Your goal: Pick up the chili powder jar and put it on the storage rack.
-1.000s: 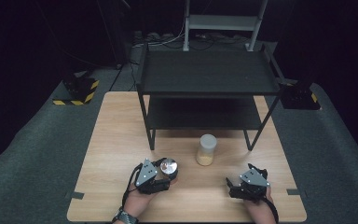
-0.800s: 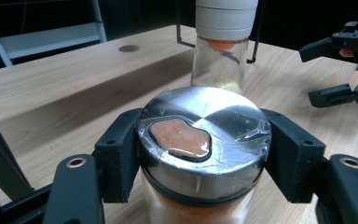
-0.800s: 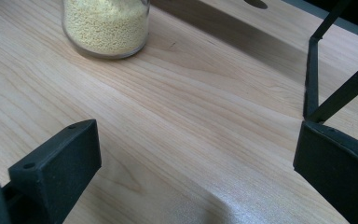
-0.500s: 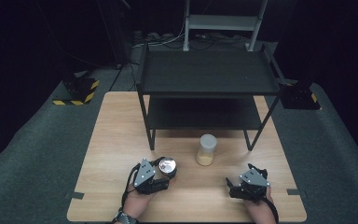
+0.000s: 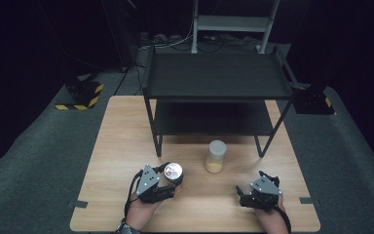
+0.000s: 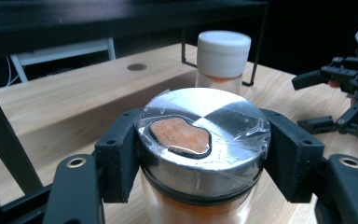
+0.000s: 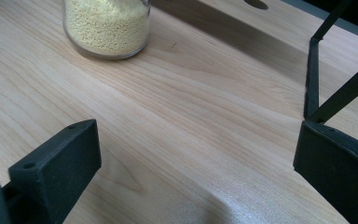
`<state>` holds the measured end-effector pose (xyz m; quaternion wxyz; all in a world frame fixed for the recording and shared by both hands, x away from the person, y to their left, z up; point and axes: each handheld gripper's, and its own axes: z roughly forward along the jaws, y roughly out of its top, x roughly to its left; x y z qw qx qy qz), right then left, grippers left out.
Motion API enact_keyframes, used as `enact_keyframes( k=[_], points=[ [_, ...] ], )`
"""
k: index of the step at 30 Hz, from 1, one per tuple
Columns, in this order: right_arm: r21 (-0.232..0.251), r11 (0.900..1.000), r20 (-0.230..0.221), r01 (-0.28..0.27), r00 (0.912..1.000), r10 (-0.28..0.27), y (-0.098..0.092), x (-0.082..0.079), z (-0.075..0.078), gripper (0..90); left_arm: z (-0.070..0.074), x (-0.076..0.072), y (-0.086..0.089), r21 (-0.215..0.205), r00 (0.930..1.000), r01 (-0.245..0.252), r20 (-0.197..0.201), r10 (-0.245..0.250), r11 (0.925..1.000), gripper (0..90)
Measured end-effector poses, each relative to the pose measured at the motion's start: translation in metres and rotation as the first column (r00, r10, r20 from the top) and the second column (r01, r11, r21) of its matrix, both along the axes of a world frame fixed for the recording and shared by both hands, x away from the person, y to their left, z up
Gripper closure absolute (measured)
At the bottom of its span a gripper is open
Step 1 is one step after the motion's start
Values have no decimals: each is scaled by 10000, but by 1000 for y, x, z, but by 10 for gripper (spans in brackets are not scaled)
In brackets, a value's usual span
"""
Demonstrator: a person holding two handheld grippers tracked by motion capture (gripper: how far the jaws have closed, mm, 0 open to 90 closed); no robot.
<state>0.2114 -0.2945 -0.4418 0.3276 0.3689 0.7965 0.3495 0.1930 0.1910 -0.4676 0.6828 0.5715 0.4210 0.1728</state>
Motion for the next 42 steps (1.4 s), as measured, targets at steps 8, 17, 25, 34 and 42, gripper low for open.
enact_keyframes(
  k=[8, 17, 25, 34, 42],
  points=[
    [33, 10000, -35, -22, 10000, 23, -1, 1, 0, 0, 16, -3, 0, -97, 9997, -55, 245, 58, 9999, 347],
    [62, 10000, -59, -28, 10000, 28, -1, 1, 0, 0, 34, -3, 2, -311, 9985, -56, 543, 73, 9995, 347],
    [36, 10000, -63, -34, 10000, 35, -1, 1, 1, 0, 51, 0, 3, -510, 9968, -66, 798, 107, 9987, 347],
    [84, 10000, -69, -5, 10000, 5, -1, 1, 1, 0, 69, 7, 5, -885, 9950, -42, 988, 130, 9961, 347],
    [95, 10000, -67, -5, 10000, 6, -2, 1, 1, 0, 89, 15, 6, -1026, 9904, -107, 1361, 247, 9947, 347]
  ],
)
